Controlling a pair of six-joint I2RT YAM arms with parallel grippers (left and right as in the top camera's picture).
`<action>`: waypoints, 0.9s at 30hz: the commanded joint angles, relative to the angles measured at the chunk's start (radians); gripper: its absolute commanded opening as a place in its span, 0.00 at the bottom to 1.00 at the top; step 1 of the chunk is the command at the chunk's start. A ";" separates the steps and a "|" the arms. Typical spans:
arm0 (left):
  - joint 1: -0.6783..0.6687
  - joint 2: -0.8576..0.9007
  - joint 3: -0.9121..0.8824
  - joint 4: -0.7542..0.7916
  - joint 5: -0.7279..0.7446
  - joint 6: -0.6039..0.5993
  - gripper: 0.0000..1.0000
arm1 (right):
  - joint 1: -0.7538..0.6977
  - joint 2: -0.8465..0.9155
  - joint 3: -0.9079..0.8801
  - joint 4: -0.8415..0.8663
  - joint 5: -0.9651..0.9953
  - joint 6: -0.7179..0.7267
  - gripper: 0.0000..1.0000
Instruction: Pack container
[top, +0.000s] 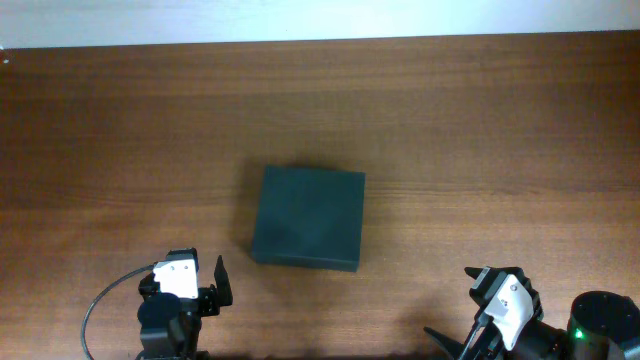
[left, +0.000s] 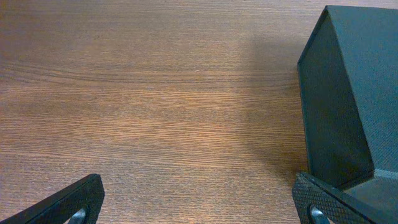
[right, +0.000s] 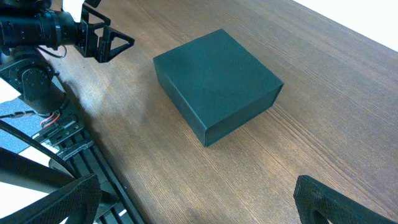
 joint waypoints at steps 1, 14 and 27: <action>0.005 -0.011 -0.008 0.005 0.000 -0.013 0.99 | 0.002 -0.005 0.000 0.003 -0.016 0.001 0.99; 0.005 -0.011 -0.008 0.005 0.000 -0.013 0.99 | -0.090 -0.147 -0.177 0.200 0.186 0.001 0.99; 0.005 -0.011 -0.008 0.005 0.000 -0.013 0.99 | -0.232 -0.386 -0.693 0.499 0.230 0.196 0.99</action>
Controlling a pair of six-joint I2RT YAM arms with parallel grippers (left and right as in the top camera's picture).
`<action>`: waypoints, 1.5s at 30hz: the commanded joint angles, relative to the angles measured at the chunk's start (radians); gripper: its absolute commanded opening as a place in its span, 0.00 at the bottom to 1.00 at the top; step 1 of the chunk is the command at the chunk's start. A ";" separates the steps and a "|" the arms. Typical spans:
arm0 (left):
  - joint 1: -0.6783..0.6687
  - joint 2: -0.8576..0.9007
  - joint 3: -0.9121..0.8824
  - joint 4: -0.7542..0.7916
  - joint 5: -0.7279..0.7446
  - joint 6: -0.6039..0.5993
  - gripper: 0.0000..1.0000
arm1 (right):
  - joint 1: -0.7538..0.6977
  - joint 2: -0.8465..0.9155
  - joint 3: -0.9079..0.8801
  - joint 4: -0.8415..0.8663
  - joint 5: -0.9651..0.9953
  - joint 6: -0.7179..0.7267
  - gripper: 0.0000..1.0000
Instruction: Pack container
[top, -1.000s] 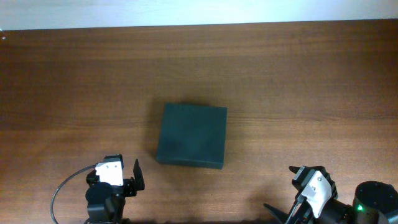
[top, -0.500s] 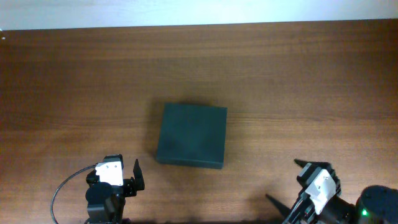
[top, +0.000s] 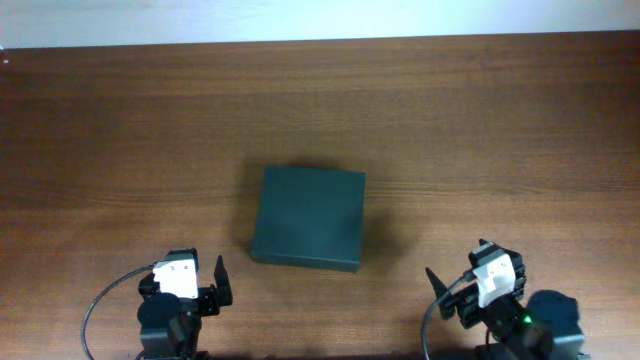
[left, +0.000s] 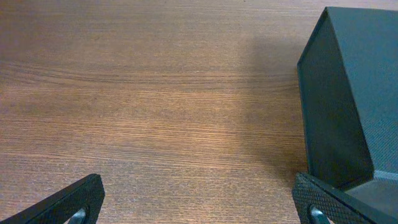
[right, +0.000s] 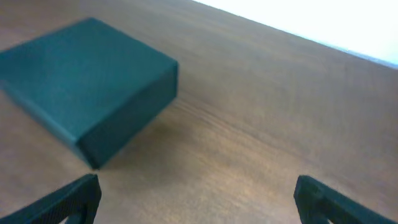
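Note:
A closed dark green box (top: 307, 218) lies flat in the middle of the wooden table. Its left side wall fills the right edge of the left wrist view (left: 348, 99); the right wrist view, blurred, has it at upper left (right: 87, 81). My left gripper (top: 195, 282) stands open near the front edge, left of the box's near corner, with bare wood between its fingers (left: 74, 202). My right gripper (top: 462, 290) is open at the front right, apart from the box, nothing between its fingers (right: 323, 199).
The brown wooden table (top: 480, 130) runs to a white wall at the back. A black cable (top: 105, 295) loops by the left arm's base. Nothing else lies on the table.
My right arm has swung: its gripper was at the bottom right edge facing left across the table, and now sits further in, facing the back wall. Left arm and box are unchanged.

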 joint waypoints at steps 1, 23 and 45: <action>0.005 -0.010 -0.007 0.002 0.000 -0.010 0.99 | -0.030 -0.040 -0.080 0.041 0.036 0.129 0.99; 0.005 -0.010 -0.007 0.002 0.000 -0.010 0.99 | -0.063 -0.082 -0.250 0.055 0.140 0.240 0.99; 0.005 -0.010 -0.007 0.002 0.000 -0.010 0.99 | -0.063 -0.082 -0.250 0.051 0.140 0.240 0.99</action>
